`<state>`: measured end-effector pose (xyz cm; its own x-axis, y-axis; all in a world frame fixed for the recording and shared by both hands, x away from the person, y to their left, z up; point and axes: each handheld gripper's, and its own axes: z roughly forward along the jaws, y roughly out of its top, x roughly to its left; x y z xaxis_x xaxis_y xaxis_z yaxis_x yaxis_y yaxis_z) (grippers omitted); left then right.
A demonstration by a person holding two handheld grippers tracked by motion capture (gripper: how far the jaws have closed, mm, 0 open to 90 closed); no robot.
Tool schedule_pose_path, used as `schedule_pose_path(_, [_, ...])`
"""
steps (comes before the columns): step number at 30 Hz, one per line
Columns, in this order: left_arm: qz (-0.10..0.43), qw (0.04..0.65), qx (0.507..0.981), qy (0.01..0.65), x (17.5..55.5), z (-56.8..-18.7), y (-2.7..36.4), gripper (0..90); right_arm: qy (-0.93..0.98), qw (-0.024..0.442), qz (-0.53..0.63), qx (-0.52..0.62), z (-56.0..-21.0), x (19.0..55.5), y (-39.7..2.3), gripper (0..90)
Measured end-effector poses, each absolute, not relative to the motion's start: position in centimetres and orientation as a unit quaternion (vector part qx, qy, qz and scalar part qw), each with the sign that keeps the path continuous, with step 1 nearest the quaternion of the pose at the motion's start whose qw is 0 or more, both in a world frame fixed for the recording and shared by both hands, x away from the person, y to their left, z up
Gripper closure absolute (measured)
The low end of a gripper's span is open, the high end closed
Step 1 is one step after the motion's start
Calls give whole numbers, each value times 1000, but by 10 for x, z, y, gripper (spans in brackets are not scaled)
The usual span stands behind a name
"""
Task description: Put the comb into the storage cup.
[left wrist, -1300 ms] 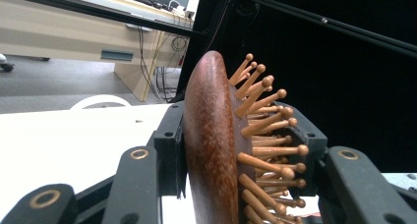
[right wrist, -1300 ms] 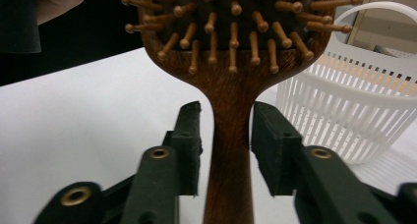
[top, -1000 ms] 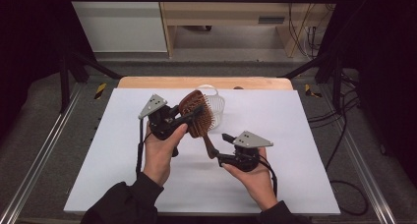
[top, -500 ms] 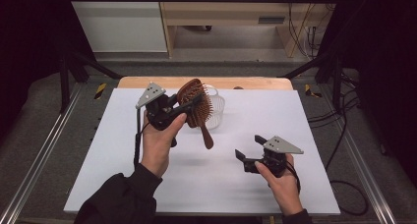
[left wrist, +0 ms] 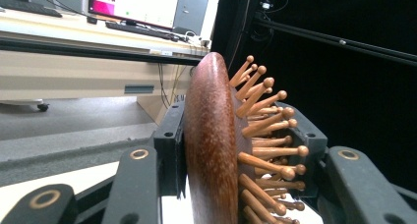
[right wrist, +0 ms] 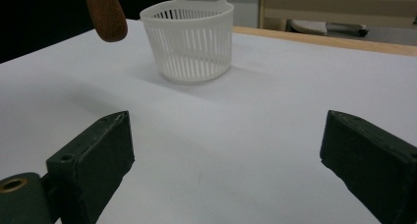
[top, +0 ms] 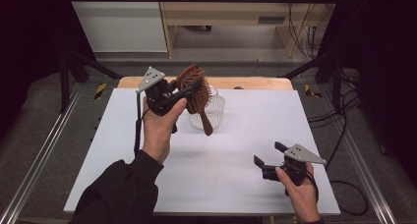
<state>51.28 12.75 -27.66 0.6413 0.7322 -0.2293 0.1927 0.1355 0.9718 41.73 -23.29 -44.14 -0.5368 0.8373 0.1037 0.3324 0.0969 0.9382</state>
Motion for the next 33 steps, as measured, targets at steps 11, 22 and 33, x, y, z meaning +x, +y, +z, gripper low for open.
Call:
schedule_pose_path(11, [222,658,613,376,537,-265,128,520,692,240,532,425,-443,420,-235,59])
schedule_pose_path(22, [229,658,609,378,562,-263,127,520,692,234,534,425,-446,422,-233,56])
schedule_pose_path(33, [229,661,604,381,576,-269,124,520,689,231,537,428,-447,423,-234,56])
